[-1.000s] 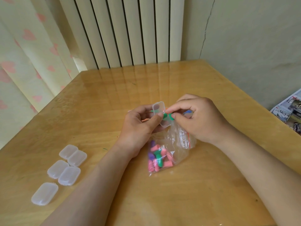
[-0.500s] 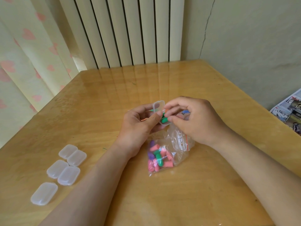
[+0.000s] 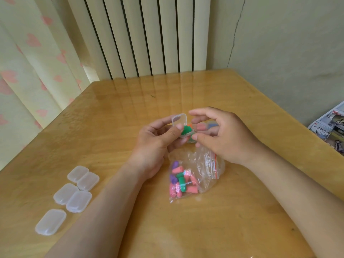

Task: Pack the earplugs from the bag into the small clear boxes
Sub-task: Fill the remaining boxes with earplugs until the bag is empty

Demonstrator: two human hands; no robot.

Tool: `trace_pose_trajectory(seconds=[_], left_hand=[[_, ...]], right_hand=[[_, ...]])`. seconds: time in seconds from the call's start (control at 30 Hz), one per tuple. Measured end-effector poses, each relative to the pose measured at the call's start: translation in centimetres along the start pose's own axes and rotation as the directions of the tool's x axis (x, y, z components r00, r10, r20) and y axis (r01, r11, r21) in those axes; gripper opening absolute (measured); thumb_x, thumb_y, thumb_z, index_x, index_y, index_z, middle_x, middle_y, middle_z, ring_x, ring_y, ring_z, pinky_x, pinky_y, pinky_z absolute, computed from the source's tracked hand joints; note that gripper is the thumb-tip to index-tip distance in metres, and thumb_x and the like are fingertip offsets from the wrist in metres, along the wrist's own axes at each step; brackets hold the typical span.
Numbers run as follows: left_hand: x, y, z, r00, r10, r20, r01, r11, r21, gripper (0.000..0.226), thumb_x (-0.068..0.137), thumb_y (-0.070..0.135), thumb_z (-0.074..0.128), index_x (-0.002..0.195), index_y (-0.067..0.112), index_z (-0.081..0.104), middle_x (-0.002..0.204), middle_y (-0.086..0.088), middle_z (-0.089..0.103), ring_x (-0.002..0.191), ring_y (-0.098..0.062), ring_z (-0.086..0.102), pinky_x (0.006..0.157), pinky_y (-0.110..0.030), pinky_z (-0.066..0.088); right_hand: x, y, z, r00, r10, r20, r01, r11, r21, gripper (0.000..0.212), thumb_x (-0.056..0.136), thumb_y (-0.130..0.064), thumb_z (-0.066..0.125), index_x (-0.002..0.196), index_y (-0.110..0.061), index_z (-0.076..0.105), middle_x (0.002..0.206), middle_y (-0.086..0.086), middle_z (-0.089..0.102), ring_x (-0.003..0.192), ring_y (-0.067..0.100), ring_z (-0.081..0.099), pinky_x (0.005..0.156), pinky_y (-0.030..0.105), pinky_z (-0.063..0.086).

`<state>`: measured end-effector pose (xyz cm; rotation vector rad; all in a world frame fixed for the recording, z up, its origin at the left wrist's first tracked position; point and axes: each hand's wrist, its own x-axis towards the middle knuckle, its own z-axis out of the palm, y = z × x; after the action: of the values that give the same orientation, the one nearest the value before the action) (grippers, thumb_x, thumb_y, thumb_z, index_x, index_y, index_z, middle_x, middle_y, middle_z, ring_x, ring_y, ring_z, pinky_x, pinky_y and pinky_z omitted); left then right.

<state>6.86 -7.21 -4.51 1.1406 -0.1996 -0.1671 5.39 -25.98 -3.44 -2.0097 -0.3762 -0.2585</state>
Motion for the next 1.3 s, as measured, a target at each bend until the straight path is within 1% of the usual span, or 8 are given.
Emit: trace_pose_trajectory(seconds=[0.1,0.23,0.33,0.47,0.67,0.87,1.13,1.3], left_hand=[[-0.3,-0.19,0.05,0.997,-0.014,0.078,0.01,0.998,0.054,0.043,0.07,0.003,0.073,0.113,0.005,0.068,0.102,-0.014,0.075,0.097,-0.027,0.072,0.086,-0.033,0.06],[-0.45,-0.34,-0.07,0.993,0.023,0.113,-0.042,0.986,0.163,0.04,0.069,0.005,0.075,0.109,0.007,0.071,0.102,-0.013,0.076,0.093,-0.027,0.072,0.08,-0.031,0.06],[-0.46,-0.39,-0.04,0.993,0.076,0.091,-0.095,0.97,0.222,0.032,0.078,0.003,0.072,0.11,0.006,0.07,0.098,-0.015,0.076,0.085,-0.027,0.074,0.073,-0.03,0.061],[-0.42,-0.51,-0.07,0.986,0.143,0.087,-0.163,0.939,0.304,0.021,0.088,-0.004,0.066,0.107,0.005,0.066,0.093,-0.017,0.076,0.081,-0.028,0.074,0.069,-0.034,0.061],[-0.36,-0.53,-0.23,0.975,0.203,0.096,-0.224,0.891,0.394,0.014,0.086,-0.002,0.07,0.098,0.005,0.069,0.099,-0.015,0.072,0.082,-0.022,0.072,0.071,-0.036,0.061],[-0.3,-0.65,-0.29,0.973,0.208,0.096,-0.229,0.887,0.401,0.012,0.086,-0.002,0.07,0.096,0.005,0.07,0.097,-0.016,0.072,0.08,-0.021,0.072,0.071,-0.037,0.061],[-0.47,-0.53,-0.09,0.976,0.211,0.057,-0.216,0.892,0.397,0.009,0.085,0.0,0.073,0.092,0.004,0.071,0.09,-0.008,0.073,0.077,-0.02,0.071,0.075,-0.038,0.061],[-0.82,0.01,-0.08,0.971,0.239,0.014,-0.219,0.865,0.452,0.008,0.085,0.004,0.075,0.091,0.002,0.07,0.085,-0.006,0.075,0.075,-0.015,0.072,0.073,-0.028,0.059]], right_hand=[[0.08,0.18,-0.16,1.0,-0.005,-0.021,0.005,1.0,-0.026,0.049,0.088,-0.016,0.075,0.13,-0.037,0.061,0.115,-0.009,0.066,0.083,0.016,0.074,0.07,0.028,0.056],[0.16,0.13,-0.16,0.998,-0.049,-0.027,0.047,0.996,-0.079,0.026,0.091,-0.015,0.071,0.114,-0.027,0.07,0.102,-0.01,0.069,0.078,0.009,0.072,0.055,0.007,0.044],[0.13,0.03,-0.11,0.998,-0.057,-0.018,0.054,0.991,-0.12,0.014,0.092,-0.017,0.07,0.103,-0.025,0.073,0.083,-0.013,0.069,0.075,0.009,0.072,0.054,0.009,0.043],[0.04,0.01,-0.1,0.998,-0.059,-0.012,0.057,0.991,-0.121,0.009,0.091,-0.017,0.071,0.097,-0.023,0.072,0.081,-0.012,0.069,0.072,0.005,0.071,0.056,0.009,0.042],[0.08,0.16,-0.1,0.997,-0.082,-0.015,0.079,0.985,-0.155,0.008,0.09,-0.016,0.071,0.096,-0.022,0.072,0.08,-0.014,0.066,0.073,0.007,0.07,0.067,0.026,0.053],[0.13,0.27,-0.1,0.993,-0.12,-0.014,0.117,0.981,-0.155,0.007,0.09,-0.014,0.07,0.094,-0.02,0.071,0.081,-0.011,0.066,0.073,0.012,0.07,0.068,0.036,0.058],[0.11,0.35,-0.03,0.992,-0.129,-0.005,0.127,0.983,-0.13,0.008,0.09,-0.012,0.071,0.095,-0.019,0.071,0.084,-0.011,0.067,0.073,0.013,0.068,0.069,0.038,0.058],[-0.03,0.35,0.26,0.994,-0.113,0.014,0.114,0.989,-0.093,0.014,0.09,-0.017,0.073,0.1,-0.025,0.073,0.086,-0.01,0.068,0.071,0.015,0.069,0.071,0.044,0.06]])
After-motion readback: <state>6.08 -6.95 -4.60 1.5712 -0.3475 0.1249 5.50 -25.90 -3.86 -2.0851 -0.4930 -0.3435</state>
